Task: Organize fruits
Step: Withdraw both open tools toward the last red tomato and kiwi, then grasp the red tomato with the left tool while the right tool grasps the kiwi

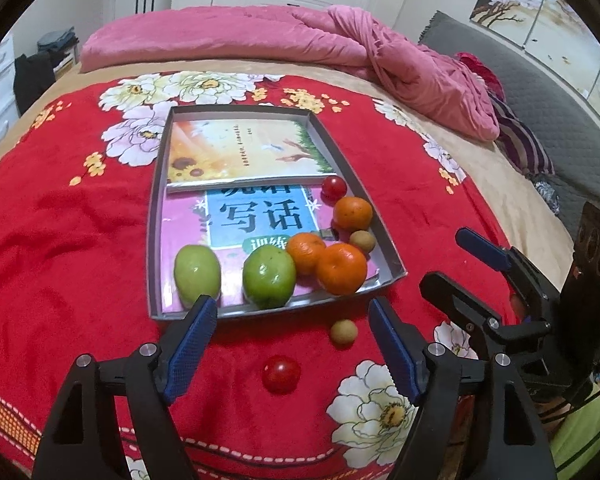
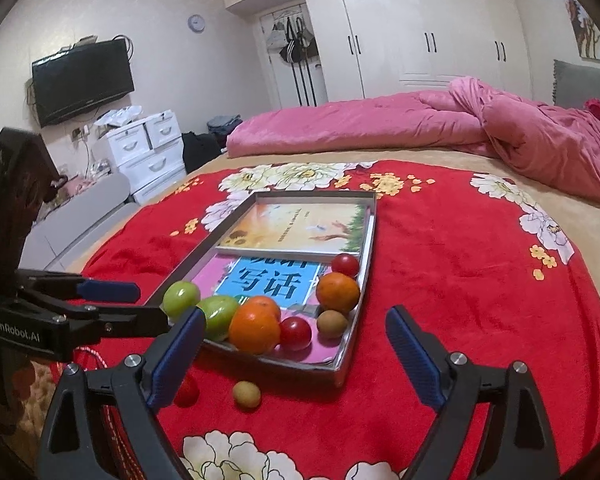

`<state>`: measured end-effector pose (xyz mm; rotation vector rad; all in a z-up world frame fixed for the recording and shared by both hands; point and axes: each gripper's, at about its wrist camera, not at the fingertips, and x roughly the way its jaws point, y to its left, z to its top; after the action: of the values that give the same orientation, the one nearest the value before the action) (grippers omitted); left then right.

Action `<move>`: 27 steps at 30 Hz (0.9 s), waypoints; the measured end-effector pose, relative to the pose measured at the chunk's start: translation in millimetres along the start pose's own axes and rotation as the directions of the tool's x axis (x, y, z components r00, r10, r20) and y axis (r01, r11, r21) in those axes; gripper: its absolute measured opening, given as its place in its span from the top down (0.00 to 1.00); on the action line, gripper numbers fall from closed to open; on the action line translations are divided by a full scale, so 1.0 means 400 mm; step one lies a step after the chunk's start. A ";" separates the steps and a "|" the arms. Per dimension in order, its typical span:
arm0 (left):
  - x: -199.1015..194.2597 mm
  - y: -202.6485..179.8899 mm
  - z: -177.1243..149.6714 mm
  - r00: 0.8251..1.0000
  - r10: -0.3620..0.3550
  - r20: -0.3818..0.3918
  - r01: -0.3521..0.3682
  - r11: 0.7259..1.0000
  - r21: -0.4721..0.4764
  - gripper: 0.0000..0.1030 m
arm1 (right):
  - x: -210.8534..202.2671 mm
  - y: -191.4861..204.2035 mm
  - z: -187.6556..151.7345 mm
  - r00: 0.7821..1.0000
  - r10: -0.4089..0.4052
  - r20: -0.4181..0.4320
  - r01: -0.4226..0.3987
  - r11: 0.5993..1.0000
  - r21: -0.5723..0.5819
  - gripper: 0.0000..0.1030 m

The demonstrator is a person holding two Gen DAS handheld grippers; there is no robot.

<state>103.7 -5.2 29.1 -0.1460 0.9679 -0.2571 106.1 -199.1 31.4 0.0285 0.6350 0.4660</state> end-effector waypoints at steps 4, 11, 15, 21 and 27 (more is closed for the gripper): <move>-0.004 0.009 -0.013 1.000 0.008 -0.005 -0.008 1.000 0.003 0.23 | 0.005 0.016 -0.009 1.000 0.007 -0.019 -0.007 1.000 -0.013 0.11; -0.004 0.033 -0.043 0.999 0.018 -0.028 -0.018 1.000 0.003 0.23 | 0.021 0.044 -0.030 0.997 0.018 -0.075 -0.021 0.999 -0.037 0.11; 0.005 0.048 -0.071 0.998 0.029 -0.057 -0.028 1.000 0.009 0.23 | 0.037 0.060 -0.049 0.992 0.022 -0.126 -0.029 0.998 -0.056 0.11; 0.022 0.073 -0.093 0.995 0.037 -0.088 -0.037 0.999 0.003 0.23 | 0.085 0.084 -0.089 0.975 -0.003 -0.223 -0.023 0.993 -0.112 0.12; 0.056 0.074 -0.116 0.990 0.028 -0.136 -0.030 0.999 -0.012 0.23 | 0.118 0.091 -0.117 0.963 -0.017 -0.270 -0.023 0.989 -0.145 0.19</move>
<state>81.8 16.4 -21.6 -0.1280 1.1060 -0.2357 97.3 -151.5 -27.0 -0.1778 0.8678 0.5236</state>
